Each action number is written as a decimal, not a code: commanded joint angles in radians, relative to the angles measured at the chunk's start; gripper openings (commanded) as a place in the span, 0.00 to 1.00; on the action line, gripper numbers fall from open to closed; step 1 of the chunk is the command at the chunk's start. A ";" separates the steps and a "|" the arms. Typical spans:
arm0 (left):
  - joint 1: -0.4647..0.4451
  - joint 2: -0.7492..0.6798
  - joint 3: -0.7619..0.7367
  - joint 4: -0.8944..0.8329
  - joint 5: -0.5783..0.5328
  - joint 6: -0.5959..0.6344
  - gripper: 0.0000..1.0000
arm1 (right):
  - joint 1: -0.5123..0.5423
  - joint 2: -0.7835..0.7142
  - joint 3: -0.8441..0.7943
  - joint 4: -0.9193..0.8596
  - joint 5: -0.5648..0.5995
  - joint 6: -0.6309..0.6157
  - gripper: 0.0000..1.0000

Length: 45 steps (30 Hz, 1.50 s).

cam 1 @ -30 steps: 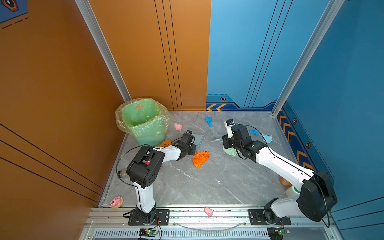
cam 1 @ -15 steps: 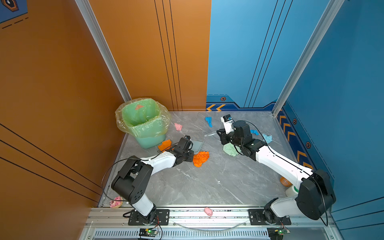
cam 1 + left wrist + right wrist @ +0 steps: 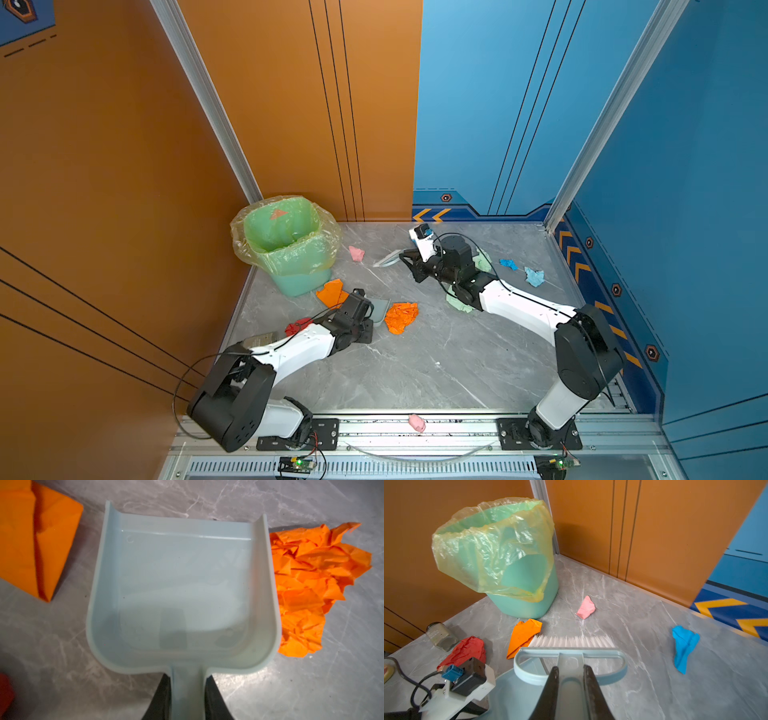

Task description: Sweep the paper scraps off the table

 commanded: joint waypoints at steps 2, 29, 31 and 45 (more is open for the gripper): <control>-0.006 -0.086 -0.054 -0.058 -0.045 -0.047 0.00 | 0.042 0.068 0.043 0.106 -0.074 -0.001 0.00; -0.040 -0.325 -0.208 -0.115 0.005 -0.114 0.00 | 0.170 0.413 0.262 0.241 -0.372 0.049 0.00; -0.042 -0.341 -0.212 -0.129 -0.004 -0.129 0.00 | 0.170 0.414 0.261 0.236 -0.365 0.047 0.00; -0.049 -0.472 -0.189 -0.204 -0.064 -0.142 0.00 | 0.099 0.375 0.215 0.260 -0.345 0.072 0.00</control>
